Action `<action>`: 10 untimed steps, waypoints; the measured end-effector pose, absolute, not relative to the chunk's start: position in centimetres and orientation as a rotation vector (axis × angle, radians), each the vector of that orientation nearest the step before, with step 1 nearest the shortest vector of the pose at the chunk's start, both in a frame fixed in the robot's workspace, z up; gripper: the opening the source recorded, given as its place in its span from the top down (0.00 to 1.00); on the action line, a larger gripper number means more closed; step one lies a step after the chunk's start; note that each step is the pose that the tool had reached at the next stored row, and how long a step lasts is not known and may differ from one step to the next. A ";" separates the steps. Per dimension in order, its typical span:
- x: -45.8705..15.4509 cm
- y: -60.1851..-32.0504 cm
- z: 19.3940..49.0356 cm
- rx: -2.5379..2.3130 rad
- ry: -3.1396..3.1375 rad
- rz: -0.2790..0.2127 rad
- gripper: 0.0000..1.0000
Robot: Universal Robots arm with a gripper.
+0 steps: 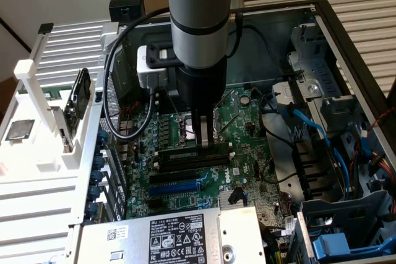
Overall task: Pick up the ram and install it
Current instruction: 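Insert the ram into the slot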
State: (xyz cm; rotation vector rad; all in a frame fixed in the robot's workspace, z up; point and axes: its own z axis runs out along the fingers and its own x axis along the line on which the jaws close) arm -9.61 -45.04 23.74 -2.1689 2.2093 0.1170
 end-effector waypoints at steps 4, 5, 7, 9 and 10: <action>-9.6 -45.0 23.5 -2.169 2.209 0.117 0.88; -9.6 -45.0 23.4 -2.169 2.209 0.117 0.88; -9.6 -45.0 23.4 -2.169 2.209 0.117 0.88; -9.6 -45.0 23.3 -2.169 2.209 0.117 0.88; -9.6 -45.0 23.3 -2.169 2.209 0.117 0.88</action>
